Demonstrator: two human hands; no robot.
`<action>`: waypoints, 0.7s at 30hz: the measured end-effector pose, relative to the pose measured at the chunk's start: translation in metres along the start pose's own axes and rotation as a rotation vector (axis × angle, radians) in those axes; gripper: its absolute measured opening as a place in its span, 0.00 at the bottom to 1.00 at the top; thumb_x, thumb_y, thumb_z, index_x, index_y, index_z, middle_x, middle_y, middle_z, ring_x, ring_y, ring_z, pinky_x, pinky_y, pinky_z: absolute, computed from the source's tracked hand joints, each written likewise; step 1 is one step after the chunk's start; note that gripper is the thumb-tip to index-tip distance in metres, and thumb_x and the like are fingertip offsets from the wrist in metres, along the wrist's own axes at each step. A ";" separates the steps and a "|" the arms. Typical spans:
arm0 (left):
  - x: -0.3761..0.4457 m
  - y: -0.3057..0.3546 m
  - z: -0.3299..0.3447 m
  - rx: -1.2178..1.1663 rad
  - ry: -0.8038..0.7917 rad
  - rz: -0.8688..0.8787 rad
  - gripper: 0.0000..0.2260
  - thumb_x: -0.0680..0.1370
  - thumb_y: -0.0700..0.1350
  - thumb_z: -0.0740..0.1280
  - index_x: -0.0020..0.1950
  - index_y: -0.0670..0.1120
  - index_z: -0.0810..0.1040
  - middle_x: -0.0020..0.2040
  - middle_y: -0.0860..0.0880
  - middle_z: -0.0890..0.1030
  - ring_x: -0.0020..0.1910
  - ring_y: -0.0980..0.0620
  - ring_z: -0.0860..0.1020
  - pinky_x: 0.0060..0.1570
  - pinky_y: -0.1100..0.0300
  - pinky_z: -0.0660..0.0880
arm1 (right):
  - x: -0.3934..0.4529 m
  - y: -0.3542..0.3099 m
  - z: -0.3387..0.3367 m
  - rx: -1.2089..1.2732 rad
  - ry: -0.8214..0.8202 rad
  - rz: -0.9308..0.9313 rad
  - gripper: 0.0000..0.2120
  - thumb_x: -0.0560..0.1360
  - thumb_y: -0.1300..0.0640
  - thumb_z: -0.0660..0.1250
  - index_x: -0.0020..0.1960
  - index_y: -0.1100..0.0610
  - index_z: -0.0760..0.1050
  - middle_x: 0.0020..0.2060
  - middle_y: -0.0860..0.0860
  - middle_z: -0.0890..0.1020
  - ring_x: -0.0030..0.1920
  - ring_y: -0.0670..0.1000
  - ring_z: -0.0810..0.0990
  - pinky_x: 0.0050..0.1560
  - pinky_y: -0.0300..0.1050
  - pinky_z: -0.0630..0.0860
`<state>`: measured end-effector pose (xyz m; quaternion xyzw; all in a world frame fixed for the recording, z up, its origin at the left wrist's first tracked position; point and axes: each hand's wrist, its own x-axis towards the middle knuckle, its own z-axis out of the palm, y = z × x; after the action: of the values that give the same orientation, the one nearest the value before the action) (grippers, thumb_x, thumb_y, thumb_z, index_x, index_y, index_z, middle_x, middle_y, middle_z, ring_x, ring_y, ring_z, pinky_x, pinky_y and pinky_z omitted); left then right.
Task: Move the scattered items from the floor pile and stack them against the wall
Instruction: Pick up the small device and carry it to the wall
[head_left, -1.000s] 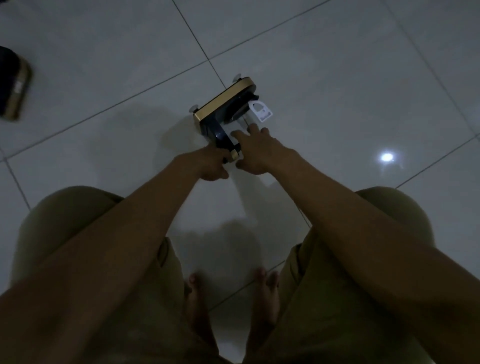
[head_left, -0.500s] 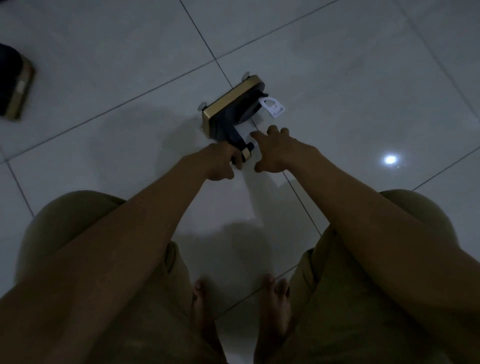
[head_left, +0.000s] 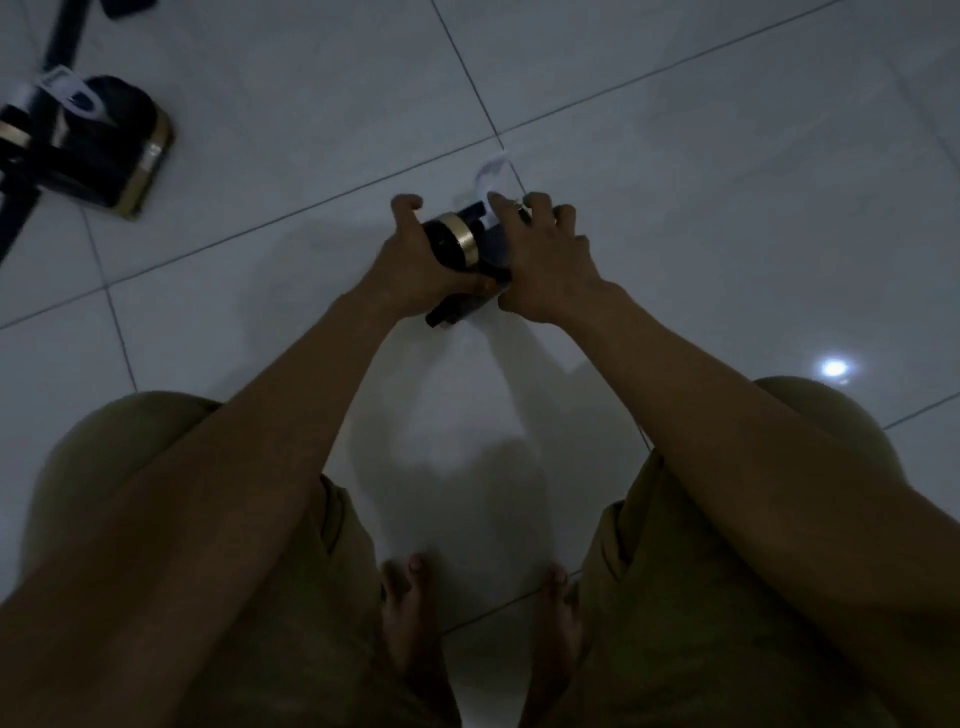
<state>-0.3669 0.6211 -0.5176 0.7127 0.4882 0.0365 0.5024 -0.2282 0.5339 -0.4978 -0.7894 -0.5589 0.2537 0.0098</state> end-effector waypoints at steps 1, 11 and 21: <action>-0.001 -0.002 -0.004 0.066 0.014 -0.072 0.55 0.59 0.58 0.80 0.75 0.47 0.51 0.64 0.47 0.74 0.58 0.50 0.75 0.56 0.59 0.72 | 0.001 -0.002 0.001 -0.010 -0.028 0.011 0.52 0.69 0.52 0.75 0.80 0.49 0.43 0.76 0.59 0.51 0.73 0.66 0.53 0.68 0.64 0.63; -0.008 -0.028 -0.008 0.587 0.182 -0.276 0.31 0.75 0.62 0.63 0.71 0.45 0.64 0.63 0.40 0.74 0.59 0.37 0.75 0.56 0.47 0.73 | 0.006 -0.009 0.014 -0.131 -0.223 0.019 0.59 0.68 0.51 0.77 0.78 0.45 0.32 0.76 0.60 0.48 0.74 0.67 0.50 0.70 0.65 0.60; -0.021 0.025 -0.023 0.583 0.068 -0.219 0.39 0.75 0.62 0.64 0.76 0.42 0.53 0.62 0.40 0.75 0.56 0.40 0.76 0.54 0.51 0.75 | -0.026 -0.021 -0.020 -0.066 -0.023 0.023 0.58 0.69 0.49 0.77 0.78 0.44 0.32 0.78 0.57 0.38 0.77 0.66 0.44 0.71 0.67 0.55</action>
<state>-0.3737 0.6211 -0.4780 0.7681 0.5687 -0.1354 0.2612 -0.2445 0.5242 -0.4646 -0.7928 -0.5577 0.2444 -0.0256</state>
